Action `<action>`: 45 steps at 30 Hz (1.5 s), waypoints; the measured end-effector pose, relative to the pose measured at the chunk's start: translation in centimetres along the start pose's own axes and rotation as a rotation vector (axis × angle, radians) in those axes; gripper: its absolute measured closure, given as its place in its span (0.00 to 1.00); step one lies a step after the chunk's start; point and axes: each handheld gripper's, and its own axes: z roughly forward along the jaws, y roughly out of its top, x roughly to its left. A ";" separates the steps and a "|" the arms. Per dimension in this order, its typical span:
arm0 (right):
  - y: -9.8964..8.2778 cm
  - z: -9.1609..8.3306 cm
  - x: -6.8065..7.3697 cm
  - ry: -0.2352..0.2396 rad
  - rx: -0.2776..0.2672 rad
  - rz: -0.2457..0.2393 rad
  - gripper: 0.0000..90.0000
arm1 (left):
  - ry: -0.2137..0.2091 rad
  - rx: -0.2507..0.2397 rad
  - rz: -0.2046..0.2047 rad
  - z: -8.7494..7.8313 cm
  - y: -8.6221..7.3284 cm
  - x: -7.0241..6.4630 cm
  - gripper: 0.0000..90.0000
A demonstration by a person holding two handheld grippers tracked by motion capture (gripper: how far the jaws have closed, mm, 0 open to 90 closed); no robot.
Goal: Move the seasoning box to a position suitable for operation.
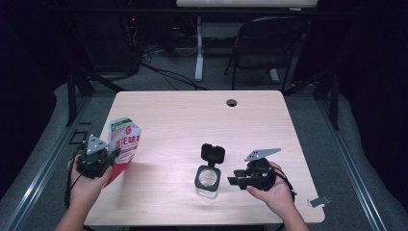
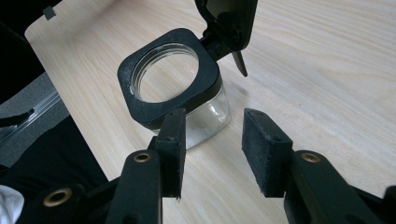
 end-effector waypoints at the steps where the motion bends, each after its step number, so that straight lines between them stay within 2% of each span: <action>1: 0.0 0.0 0.0 0.000 -0.001 0.000 0.67 | -0.003 -0.004 0.001 -0.1 0.1 0.0 1.00; 13: 0.0 -0.3 -0.2 -0.008 -0.008 0.000 0.67 | -0.075 -0.041 0.044 -0.9 1.0 -2.1 1.00; 18: 0.0 -0.3 -0.1 -0.008 -0.019 0.001 0.67 | -0.126 -0.044 0.062 -0.5 1.4 -3.6 1.00; 28: 0.0 -0.4 -0.2 -0.009 -0.017 0.008 0.67 | -0.199 -0.057 0.112 0.0 1.8 -6.3 1.00; 35: 0.0 -0.3 -0.1 -0.002 -0.015 0.004 0.67 | -0.211 -0.051 0.136 0.5 1.9 -7.6 1.00; 45: 0.0 -0.3 -0.1 -0.008 -0.025 0.008 0.67 | -0.244 -0.052 0.146 0.8 1.5 -8.0 1.00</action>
